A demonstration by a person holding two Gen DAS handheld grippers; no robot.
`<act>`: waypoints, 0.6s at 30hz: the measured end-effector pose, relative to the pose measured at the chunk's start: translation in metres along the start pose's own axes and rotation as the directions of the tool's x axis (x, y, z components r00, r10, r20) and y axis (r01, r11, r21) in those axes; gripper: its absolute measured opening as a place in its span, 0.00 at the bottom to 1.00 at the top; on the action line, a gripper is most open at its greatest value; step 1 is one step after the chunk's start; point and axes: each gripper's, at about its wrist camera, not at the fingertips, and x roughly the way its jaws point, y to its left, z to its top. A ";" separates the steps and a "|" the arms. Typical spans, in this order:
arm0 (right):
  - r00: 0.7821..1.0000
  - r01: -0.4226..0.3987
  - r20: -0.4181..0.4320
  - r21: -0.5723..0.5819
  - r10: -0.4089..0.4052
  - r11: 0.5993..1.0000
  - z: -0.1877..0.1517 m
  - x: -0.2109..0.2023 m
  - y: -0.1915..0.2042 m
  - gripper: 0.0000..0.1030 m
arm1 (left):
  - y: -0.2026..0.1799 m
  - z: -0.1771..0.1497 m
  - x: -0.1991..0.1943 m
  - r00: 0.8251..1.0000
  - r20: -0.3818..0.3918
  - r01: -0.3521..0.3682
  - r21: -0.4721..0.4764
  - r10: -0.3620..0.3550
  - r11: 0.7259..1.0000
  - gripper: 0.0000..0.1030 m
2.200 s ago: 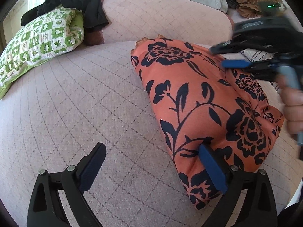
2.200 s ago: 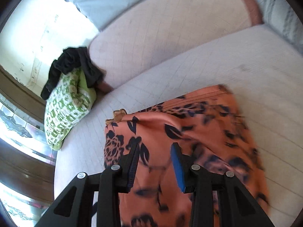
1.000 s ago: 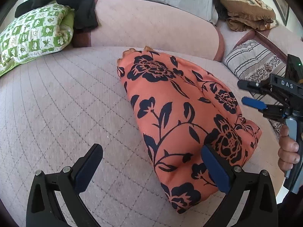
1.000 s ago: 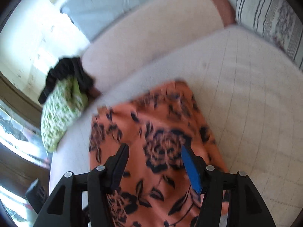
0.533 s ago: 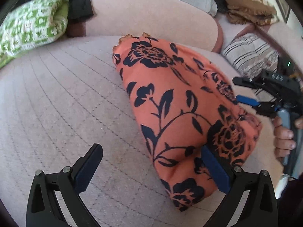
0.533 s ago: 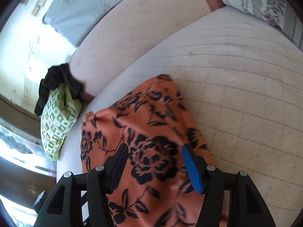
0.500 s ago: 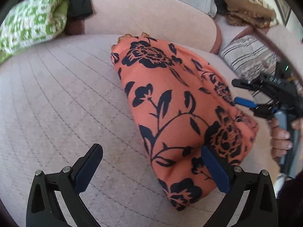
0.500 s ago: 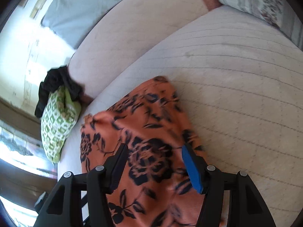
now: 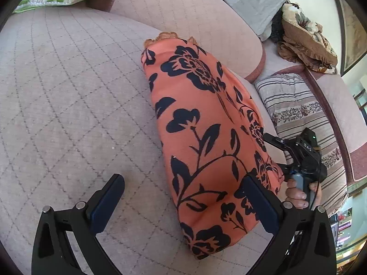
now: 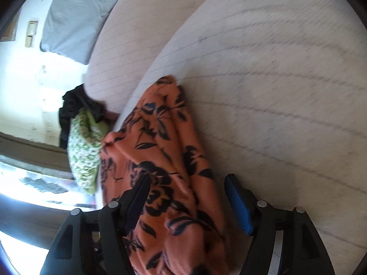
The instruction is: Fold small clothes
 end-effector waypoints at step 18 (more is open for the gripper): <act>1.000 0.001 -0.002 -0.141 -0.001 0.990 -0.028 0.037 0.051 0.68 | -0.033 -0.005 0.001 0.999 0.043 -0.030 0.120 0.025 0.992 0.59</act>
